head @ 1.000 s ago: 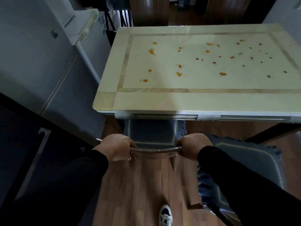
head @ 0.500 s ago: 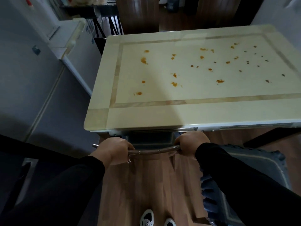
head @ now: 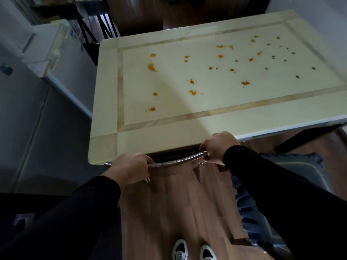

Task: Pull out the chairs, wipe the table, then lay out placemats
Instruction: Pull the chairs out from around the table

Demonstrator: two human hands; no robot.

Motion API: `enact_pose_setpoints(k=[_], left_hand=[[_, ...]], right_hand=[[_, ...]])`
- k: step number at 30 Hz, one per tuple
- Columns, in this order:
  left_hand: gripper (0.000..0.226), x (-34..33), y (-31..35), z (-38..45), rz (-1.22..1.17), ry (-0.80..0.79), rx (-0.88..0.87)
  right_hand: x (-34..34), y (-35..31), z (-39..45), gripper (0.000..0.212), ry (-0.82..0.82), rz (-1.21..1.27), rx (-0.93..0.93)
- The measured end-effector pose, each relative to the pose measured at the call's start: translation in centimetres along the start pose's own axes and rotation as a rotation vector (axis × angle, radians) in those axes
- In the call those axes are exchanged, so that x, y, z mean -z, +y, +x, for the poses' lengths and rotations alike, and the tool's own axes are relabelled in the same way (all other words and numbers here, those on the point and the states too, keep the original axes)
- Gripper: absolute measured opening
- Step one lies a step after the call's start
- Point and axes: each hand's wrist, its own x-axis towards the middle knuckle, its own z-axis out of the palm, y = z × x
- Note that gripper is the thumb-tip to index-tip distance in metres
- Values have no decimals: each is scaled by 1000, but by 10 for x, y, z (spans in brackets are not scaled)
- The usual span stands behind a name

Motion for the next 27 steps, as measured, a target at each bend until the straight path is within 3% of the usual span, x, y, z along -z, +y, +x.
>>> enact_pose_setpoints(k=[5, 10, 14, 18, 22, 24, 27], left_hand=[[42, 8, 0, 1, -2, -27, -7], [38, 9, 5, -10, 14, -45, 23], [38, 4, 12, -10, 106, -37, 74], [42, 8, 26, -17, 131, -25, 170], [68, 17, 80, -30, 41, 165, 93], [72, 22, 130, -38, -46, 322, -10], [72, 22, 217, -60, -203, 431, -173]], right_hand=[[0, -4, 0, 41, 0, -81, -43], [-2, -23, -21, 49, 61, 48, -227], [-8, -24, -71, 87, 110, 111, -270], [-11, -8, -133, 89, 153, 179, -283], [-19, 16, -184, 90, 214, 227, -325], [-27, 31, -212, 90, 245, 247, -359], [-43, 59, -263, 90, 256, 258, -391]])
